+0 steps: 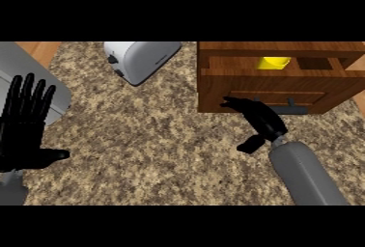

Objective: Pick up the cup, place it into the drawer and close the drawer

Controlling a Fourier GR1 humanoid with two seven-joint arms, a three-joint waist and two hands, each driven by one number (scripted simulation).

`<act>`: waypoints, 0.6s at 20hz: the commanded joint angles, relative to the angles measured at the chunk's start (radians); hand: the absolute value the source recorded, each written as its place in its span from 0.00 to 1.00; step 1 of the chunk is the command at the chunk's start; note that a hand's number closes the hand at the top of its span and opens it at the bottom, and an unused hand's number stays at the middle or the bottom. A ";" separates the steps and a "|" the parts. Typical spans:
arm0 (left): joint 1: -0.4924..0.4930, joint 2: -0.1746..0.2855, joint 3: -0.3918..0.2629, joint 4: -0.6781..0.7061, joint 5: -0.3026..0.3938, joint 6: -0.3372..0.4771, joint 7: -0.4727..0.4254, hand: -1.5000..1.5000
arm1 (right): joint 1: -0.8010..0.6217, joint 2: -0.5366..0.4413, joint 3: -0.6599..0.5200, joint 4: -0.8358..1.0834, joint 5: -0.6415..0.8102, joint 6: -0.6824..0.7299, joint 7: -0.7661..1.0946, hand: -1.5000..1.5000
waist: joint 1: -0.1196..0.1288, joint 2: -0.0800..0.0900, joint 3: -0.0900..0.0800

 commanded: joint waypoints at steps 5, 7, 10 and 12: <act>0.013 -0.014 0.068 0.048 -0.015 -0.110 0.001 0.00 | -0.268 0.014 -0.118 0.419 -0.007 -0.036 -0.134 0.00 | 0.004 0.003 0.000; 0.019 0.003 0.074 0.001 0.012 -0.103 0.039 0.00 | -0.330 -0.020 -0.170 0.532 -0.037 -0.030 -0.196 0.00 | 0.021 0.008 0.001; 0.010 -0.003 0.081 0.016 0.004 -0.114 0.047 0.00 | -0.425 -0.044 -0.209 0.631 -0.047 -0.016 -0.217 0.00 | 0.024 0.010 0.001; 0.028 -0.051 0.044 0.003 -0.030 -0.103 0.010 0.00 | -0.424 -0.084 -0.206 0.686 -0.032 -0.011 -0.273 0.00 | 0.032 0.014 0.002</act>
